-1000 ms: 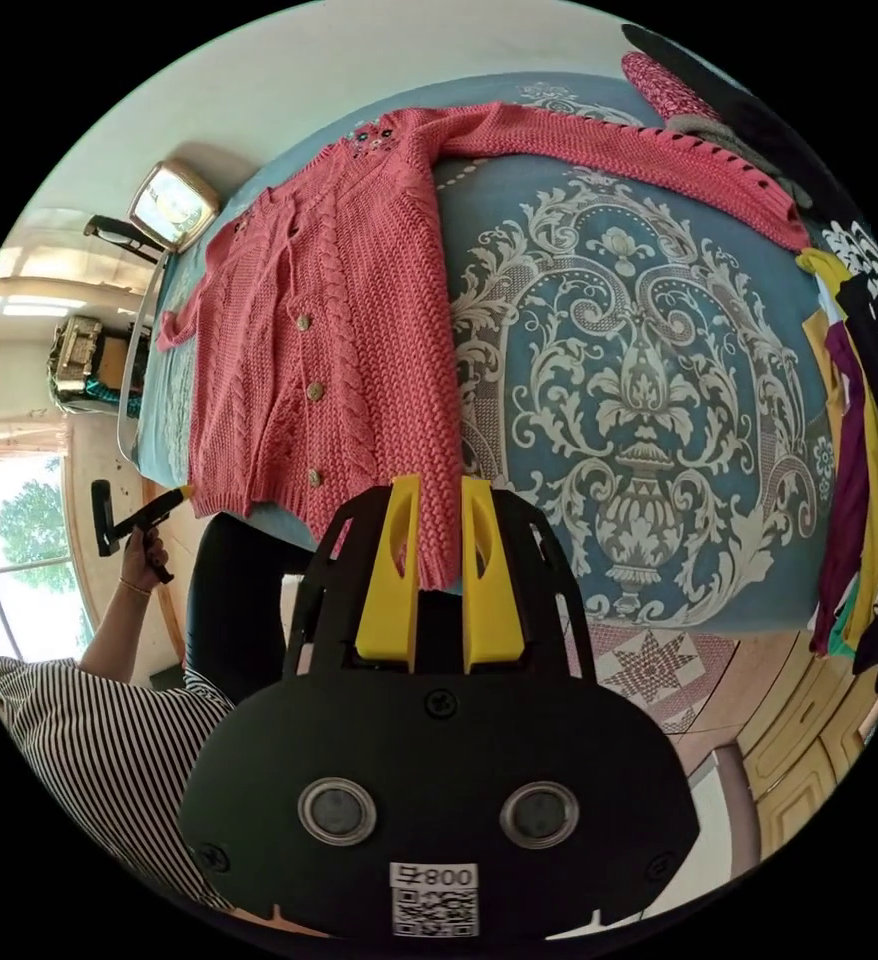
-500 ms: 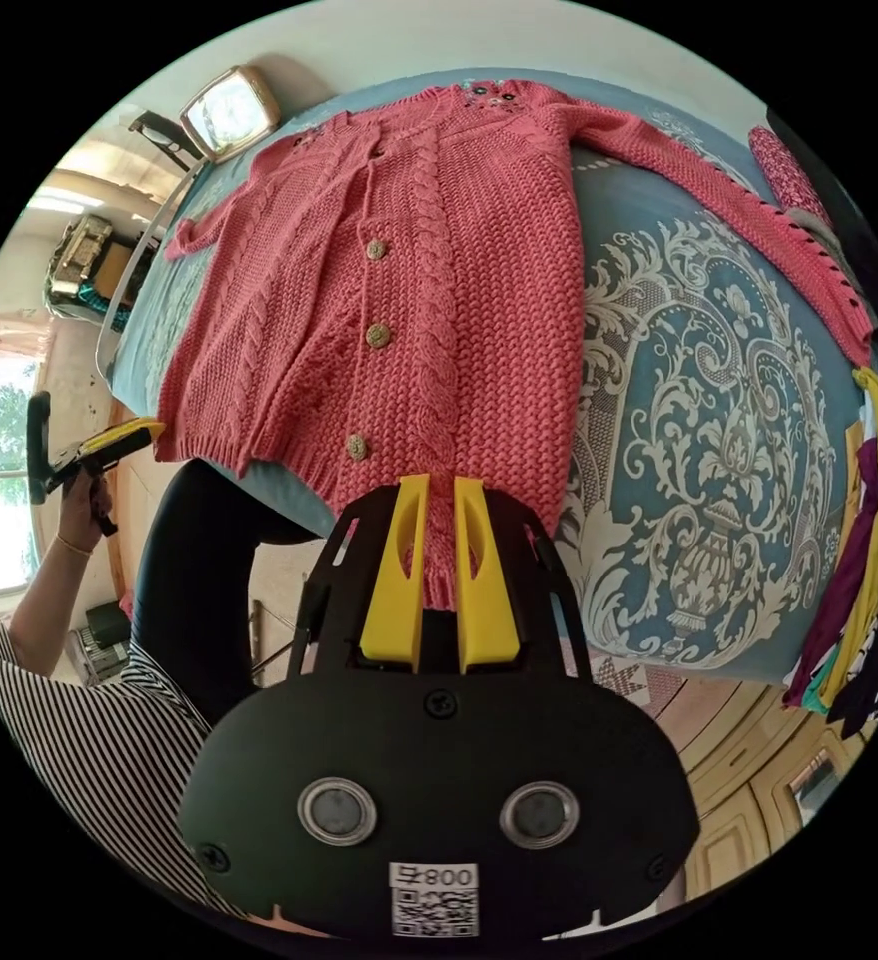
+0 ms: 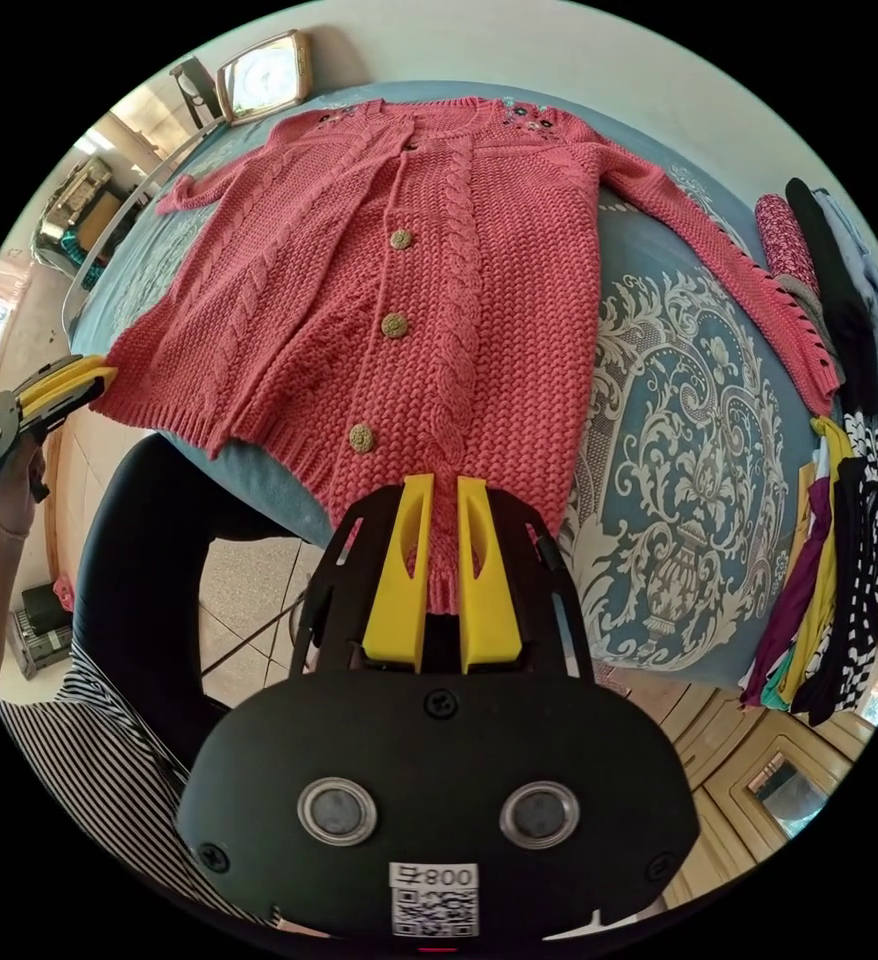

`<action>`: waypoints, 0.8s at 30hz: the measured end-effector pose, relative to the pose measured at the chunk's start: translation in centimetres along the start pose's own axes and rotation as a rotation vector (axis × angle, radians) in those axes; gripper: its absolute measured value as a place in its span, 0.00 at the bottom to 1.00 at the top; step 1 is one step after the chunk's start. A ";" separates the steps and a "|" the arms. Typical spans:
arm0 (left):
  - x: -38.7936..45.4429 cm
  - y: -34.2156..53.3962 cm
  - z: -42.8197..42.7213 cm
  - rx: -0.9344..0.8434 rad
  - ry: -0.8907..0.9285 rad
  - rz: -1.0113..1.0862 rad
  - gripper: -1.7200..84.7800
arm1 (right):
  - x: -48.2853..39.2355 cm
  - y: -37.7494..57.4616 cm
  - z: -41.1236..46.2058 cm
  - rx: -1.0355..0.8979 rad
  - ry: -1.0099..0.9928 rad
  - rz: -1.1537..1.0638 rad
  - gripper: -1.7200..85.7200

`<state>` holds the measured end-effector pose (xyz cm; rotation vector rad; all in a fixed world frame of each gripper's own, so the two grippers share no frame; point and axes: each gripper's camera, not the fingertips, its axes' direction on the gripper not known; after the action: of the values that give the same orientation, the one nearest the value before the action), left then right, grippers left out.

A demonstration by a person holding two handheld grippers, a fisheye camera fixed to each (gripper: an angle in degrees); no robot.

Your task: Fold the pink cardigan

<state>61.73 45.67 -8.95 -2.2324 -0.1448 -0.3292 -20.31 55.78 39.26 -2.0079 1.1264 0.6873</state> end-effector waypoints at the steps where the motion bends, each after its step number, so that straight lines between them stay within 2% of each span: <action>1: -0.3 0.0 0.1 -0.024 0.001 -0.018 0.03 | -0.4 0.1 0.1 -0.003 0.014 -0.007 0.07; 6: -4.2 1.2 -2.2 0.037 0.165 -0.171 0.03 | -0.9 0.5 0.3 -0.014 0.018 -0.011 0.07; 9: -5.5 0.7 -4.5 0.163 0.287 -0.141 0.03 | -1.2 0.8 0.4 -0.015 0.023 -0.020 0.07; 12: -4.6 -2.4 -4.7 0.137 0.275 -0.044 0.03 | -1.7 1.1 0.6 -0.014 0.054 -0.039 0.07; 16: -2.8 -7.1 -1.2 -0.025 0.267 0.069 0.03 | -1.8 1.8 0.7 0.000 0.068 -0.035 0.07; 17: -3.1 -7.6 -1.5 0.031 0.255 0.069 0.03 | -1.6 2.1 0.7 0.007 0.061 -0.033 0.07; 21: -4.1 -9.3 -2.4 0.007 0.257 0.089 0.02 | -0.7 2.7 0.6 0.010 0.020 -0.013 0.06; 24: -6.3 -10.9 -4.5 0.086 0.334 0.064 0.02 | 0.7 3.3 -0.2 0.022 -0.049 0.017 0.06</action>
<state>52.55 49.14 0.11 -2.0599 0.0896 -0.6415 -22.88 54.06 37.81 -1.9544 1.1191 0.7255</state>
